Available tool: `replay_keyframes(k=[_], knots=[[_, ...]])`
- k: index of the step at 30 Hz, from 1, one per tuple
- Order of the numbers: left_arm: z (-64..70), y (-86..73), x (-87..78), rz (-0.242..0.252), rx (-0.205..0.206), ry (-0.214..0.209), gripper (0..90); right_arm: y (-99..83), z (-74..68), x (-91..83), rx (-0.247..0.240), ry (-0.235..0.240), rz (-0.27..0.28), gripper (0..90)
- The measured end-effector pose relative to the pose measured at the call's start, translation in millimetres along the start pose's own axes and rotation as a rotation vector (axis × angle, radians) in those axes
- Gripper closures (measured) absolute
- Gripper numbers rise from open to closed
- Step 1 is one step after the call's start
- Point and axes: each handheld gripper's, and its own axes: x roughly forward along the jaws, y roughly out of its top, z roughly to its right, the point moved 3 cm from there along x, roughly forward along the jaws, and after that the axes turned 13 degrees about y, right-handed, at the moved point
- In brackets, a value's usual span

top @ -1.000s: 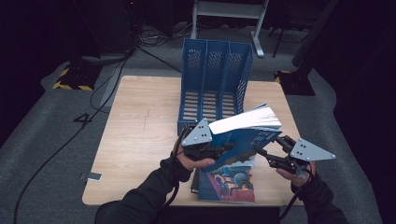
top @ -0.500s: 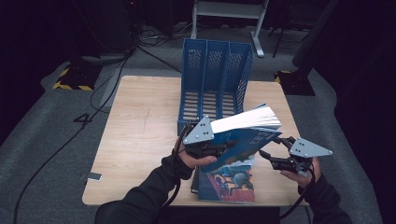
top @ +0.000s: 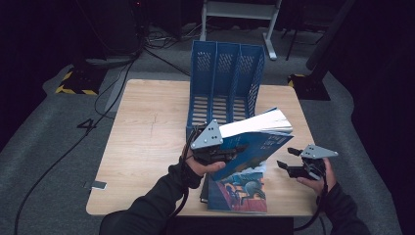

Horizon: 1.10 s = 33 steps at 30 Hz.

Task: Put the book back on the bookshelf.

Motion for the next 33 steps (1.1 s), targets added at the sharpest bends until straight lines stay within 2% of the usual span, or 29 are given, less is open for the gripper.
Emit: replay_keyframes(k=[2, 5, 10, 13, 16, 27, 33], knots=[[0.3, -0.1, -0.1, 0.002, -0.002, 0.001, 59.5, -6.0, 4.8, 4.0, 0.009, -0.015, -0.017, 28.3], [1.0, 0.1, 0.1, 0.002, 0.002, 0.001, 59.6, -15.4, 12.2, 12.2, 0.056, 0.007, -0.022, 28.3], [-0.7, 0.3, 1.5, 0.003, -0.012, -0.003, 59.7, -23.3, 15.0, 22.5, 0.062, 0.017, -0.061, 27.5], [-1.5, 0.5, 2.0, 0.003, -0.011, -0.006, 59.9, -25.8, 16.0, 25.1, 0.072, 0.016, -0.062, 27.1], [-2.9, 1.4, 3.5, -0.002, -0.015, -0.008, 60.1, -30.4, 19.6, 30.8, 0.102, -0.01, -0.087, 25.1], [-9.5, 11.1, 13.5, -0.036, -0.039, -0.003, 60.7, -31.1, 21.8, 30.6, 0.126, -0.004, -0.09, 23.9], [-6.5, 24.9, 24.3, -0.04, -0.002, 0.009, 60.9, -32.2, 20.9, 29.7, 0.143, 0.006, -0.091, 23.6]])
